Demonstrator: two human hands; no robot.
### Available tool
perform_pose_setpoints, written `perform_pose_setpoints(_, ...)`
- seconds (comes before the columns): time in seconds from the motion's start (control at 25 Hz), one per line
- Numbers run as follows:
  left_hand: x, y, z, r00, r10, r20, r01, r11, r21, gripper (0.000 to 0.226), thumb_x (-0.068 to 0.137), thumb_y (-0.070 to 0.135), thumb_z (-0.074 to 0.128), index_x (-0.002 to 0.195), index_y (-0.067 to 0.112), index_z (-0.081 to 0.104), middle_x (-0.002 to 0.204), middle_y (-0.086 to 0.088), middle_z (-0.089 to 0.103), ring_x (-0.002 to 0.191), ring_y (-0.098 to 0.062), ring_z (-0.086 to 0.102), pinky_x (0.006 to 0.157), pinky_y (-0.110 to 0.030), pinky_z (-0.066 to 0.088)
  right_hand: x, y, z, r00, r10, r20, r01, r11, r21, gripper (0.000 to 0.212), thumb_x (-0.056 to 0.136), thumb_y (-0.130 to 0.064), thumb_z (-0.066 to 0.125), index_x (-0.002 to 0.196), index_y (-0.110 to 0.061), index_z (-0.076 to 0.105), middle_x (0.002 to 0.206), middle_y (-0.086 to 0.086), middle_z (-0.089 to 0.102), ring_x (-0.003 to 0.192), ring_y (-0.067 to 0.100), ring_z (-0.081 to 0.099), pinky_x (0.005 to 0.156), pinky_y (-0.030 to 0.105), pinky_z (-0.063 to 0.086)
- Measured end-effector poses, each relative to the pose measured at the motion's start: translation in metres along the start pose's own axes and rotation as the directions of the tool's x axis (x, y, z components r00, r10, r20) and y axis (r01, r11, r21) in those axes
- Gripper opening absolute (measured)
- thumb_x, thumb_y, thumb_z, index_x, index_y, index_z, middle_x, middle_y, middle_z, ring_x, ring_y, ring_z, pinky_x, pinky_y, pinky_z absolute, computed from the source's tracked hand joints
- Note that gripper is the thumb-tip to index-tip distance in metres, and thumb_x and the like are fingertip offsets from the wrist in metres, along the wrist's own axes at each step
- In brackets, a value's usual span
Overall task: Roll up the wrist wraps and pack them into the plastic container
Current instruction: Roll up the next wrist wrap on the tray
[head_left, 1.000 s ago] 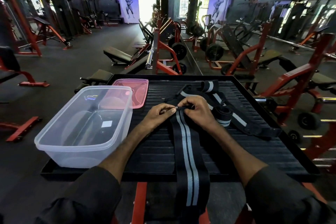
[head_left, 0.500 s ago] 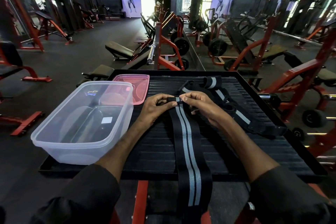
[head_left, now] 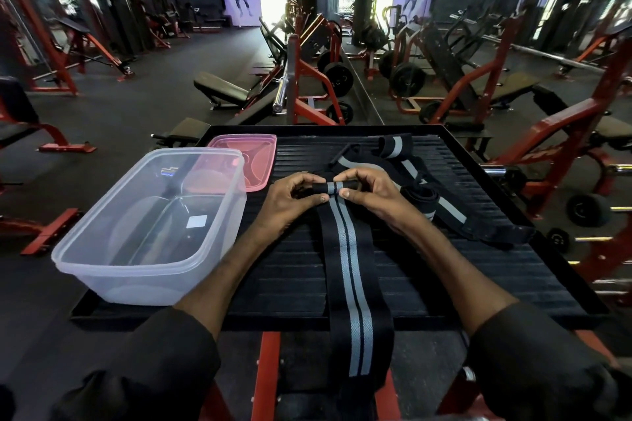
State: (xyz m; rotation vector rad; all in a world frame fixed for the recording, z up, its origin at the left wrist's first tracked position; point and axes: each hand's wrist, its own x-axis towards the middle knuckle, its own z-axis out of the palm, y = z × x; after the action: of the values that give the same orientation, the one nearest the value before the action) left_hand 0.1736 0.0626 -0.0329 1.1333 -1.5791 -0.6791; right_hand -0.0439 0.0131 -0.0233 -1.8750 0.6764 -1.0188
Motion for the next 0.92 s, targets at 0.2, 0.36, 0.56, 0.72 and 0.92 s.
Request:
perform_pose_setpoints(0.2,-0.007,0.005,-0.001,0.989,0.148,-0.017,-0.144,0.976,0.165,0.033,0.078,0.015,0.084,0.109,0.012,0.072,0.103,0.007,0.072,0.1,-0.008,0.069,0.091,-0.02,0.052,0.003,-0.017,-0.005,0.929,0.357,0.099,-0.37,0.902,0.224,0.025,0.089,-0.008,0.073,0.112,-0.017,0.074,0.096,-0.002,0.073,0.084,0.007,0.065,0.077,0.027,0.047)
perform_pose_setpoints(0.36,-0.008,0.008,0.001,0.974,0.22,-0.046,-0.205,0.955,0.214,0.031,0.077,0.013,0.084,0.106,0.011,0.072,0.1,0.004,0.073,0.096,-0.009,0.07,0.088,-0.026,0.055,0.009,-0.027,-0.003,0.893,0.442,0.084,-0.447,0.849,0.28,0.023,0.092,-0.016,0.07,0.114,-0.015,0.074,0.103,0.003,0.076,0.094,0.014,0.068,0.084,0.031,0.05)
perform_pose_setpoints(0.56,-0.01,0.003,-0.001,0.957,0.291,-0.007,-0.28,0.925,0.257,0.03,0.079,0.015,0.084,0.106,0.01,0.073,0.103,0.0,0.075,0.096,-0.014,0.071,0.087,-0.036,0.057,0.001,-0.025,-0.004,0.853,0.498,0.156,-0.504,0.864,0.002,0.031,0.096,-0.039,0.067,0.12,-0.02,0.07,0.097,-0.004,0.069,0.084,0.007,0.057,0.07,0.023,0.046)
perform_pose_setpoints(0.72,-0.007,0.005,0.002,0.989,-0.057,0.137,0.041,0.993,0.115,0.032,0.086,0.016,0.078,0.116,0.018,0.067,0.113,0.006,0.068,0.107,-0.011,0.065,0.082,-0.025,0.058,-0.008,-0.016,-0.006,0.922,0.379,0.074,-0.383,0.923,0.032,0.024,0.094,-0.031,0.072,0.115,-0.02,0.072,0.102,-0.006,0.074,0.092,0.008,0.058,0.072,0.025,0.04)
perform_pose_setpoints(0.92,-0.008,0.005,0.005,0.929,-0.257,0.265,0.285,0.956,-0.073,0.026,0.095,0.025,0.067,0.122,0.022,0.066,0.121,0.003,0.067,0.112,-0.011,0.067,0.081,-0.037,0.063,-0.013,-0.007,-0.008,0.944,0.326,0.052,-0.329,0.94,0.09,0.025,0.088,-0.015,0.078,0.112,-0.021,0.075,0.109,0.002,0.076,0.102,0.015,0.067,0.094,0.036,0.05)
